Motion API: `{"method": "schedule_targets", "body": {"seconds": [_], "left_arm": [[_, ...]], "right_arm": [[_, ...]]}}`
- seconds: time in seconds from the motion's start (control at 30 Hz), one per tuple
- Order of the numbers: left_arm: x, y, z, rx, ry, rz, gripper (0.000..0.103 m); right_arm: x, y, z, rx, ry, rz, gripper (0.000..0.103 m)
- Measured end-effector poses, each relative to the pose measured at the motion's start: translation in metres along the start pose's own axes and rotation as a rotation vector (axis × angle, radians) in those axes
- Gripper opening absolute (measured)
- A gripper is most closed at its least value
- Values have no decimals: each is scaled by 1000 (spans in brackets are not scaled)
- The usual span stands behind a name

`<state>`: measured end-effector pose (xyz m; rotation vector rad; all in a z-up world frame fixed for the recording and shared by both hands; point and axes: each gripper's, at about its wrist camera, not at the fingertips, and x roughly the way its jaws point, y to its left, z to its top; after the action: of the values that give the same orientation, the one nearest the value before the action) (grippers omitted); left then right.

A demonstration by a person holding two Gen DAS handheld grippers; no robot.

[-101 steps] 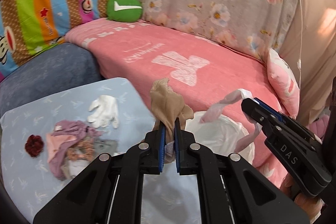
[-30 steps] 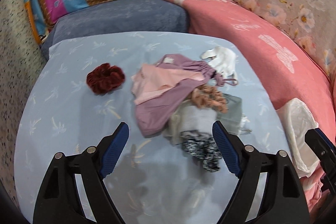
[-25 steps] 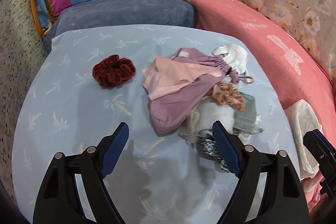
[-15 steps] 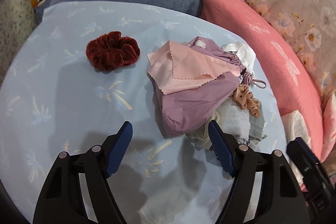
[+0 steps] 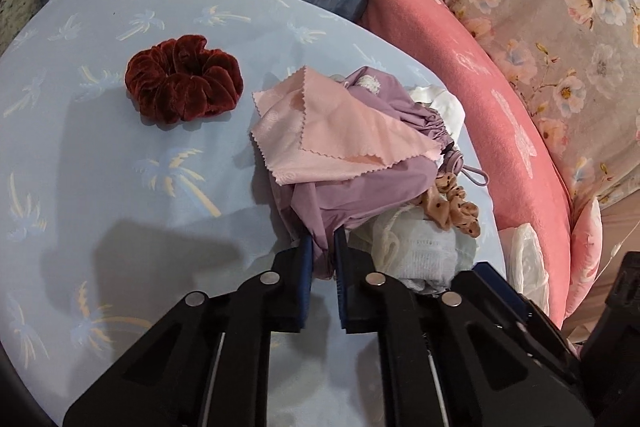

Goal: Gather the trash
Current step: 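Move back to the pile and grasp the lilac pouch with the left tool, then grasp the white sock with the right tool while the left tool holds the lilac pouch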

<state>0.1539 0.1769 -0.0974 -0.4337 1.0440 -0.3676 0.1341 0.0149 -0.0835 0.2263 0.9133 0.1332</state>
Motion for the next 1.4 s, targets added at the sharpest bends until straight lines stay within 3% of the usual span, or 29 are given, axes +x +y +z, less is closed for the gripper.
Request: {"method": "schedule_targets", "body": {"seconds": [0.2,0.27,0.37,0.9,1.4], "left_arm": [[-10,-8,6,13,-28,-1,6],[-17,-11,8,26,-44,8,6],[-25,-19,10,43,-69,12,5],[-99,-80,13,138,-232,-58,5],[-128,-145,14,247,-292,-144,5]], "right_arm": [[16,7,-1,-12,37,20,27],[15,7,-1,-6,32,30,18],[5,7,1,2,11,46,13],[-103,-3,22,23,-197,116,12],[-161,-43,18,82,-307,99,12]]}}
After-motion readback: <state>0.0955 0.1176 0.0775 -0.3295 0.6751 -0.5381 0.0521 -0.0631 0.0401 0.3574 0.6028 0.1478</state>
